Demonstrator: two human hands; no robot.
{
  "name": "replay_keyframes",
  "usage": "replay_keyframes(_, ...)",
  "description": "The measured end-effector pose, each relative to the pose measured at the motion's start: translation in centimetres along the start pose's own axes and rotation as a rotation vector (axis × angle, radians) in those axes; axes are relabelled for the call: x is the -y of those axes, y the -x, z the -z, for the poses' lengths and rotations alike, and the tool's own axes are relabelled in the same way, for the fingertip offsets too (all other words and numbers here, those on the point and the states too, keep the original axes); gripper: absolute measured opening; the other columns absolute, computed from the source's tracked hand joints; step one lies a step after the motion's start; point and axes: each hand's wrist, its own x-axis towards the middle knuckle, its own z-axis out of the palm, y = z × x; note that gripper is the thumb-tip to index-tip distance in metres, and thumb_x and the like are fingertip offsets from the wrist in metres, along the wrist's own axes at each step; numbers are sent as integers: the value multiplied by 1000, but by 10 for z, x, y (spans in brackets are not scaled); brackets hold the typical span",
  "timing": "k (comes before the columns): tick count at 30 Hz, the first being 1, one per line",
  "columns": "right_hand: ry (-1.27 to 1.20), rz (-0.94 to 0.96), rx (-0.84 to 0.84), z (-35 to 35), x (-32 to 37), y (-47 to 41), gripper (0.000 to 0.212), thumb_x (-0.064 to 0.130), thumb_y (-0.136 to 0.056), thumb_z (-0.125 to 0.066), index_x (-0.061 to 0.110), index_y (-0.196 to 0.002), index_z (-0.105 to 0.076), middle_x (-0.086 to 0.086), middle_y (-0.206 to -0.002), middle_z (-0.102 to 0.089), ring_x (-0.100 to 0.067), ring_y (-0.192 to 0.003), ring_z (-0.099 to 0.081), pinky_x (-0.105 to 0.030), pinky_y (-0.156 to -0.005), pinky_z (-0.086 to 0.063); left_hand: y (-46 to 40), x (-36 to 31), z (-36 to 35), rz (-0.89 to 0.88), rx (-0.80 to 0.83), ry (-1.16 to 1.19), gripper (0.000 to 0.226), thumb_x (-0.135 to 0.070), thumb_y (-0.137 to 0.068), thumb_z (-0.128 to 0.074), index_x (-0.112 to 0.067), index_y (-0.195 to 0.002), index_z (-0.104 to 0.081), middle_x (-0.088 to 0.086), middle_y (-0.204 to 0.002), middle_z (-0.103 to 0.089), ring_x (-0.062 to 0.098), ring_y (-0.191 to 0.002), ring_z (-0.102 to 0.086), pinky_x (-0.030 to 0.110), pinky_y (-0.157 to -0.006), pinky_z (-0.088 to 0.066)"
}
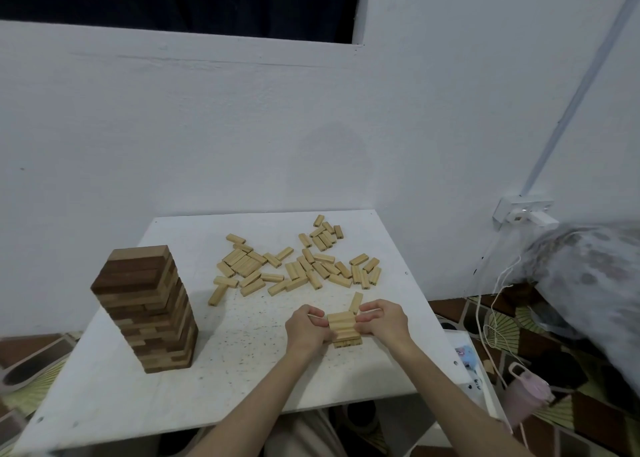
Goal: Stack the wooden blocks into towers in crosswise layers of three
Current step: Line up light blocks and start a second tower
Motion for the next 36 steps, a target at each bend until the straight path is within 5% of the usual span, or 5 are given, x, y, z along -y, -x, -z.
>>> replay_keyframes(7,5,-10,4,0,-1,2,32,-15,-67,-75,6,-88,-63,-13,-82,-70,-19,-75,-67,-18,-55,-54,1,1,-1,6,10,-11,40,10,-61,-80,-10,-87,-57,6,-81,-65,20,-81,-63,24,-60,-55)
replay_keyframes(15,-4,-10,8,-1,-3,-1,33,-16,-67,-75,3,-91,-64,-14,-83,-71,-24,-79,-68,-28,-65,-59,4,0,-2,8,13,-30,40,7,-62,-79,-10,-90,-56,8,-87,-66,10,-73,-57,6,-44,-42)
replay_keyframes(36,5,-40,22,2,-1,2,33,-14,-70,-74,3,-96,-63,-13,-85,-70,-24,-82,-68,-25,-64,-58,5,-4,-5,56,20,-52,39,5,-62,-81,-14,-86,-56,6,-89,-65,13,-79,-59,8,-47,-42)
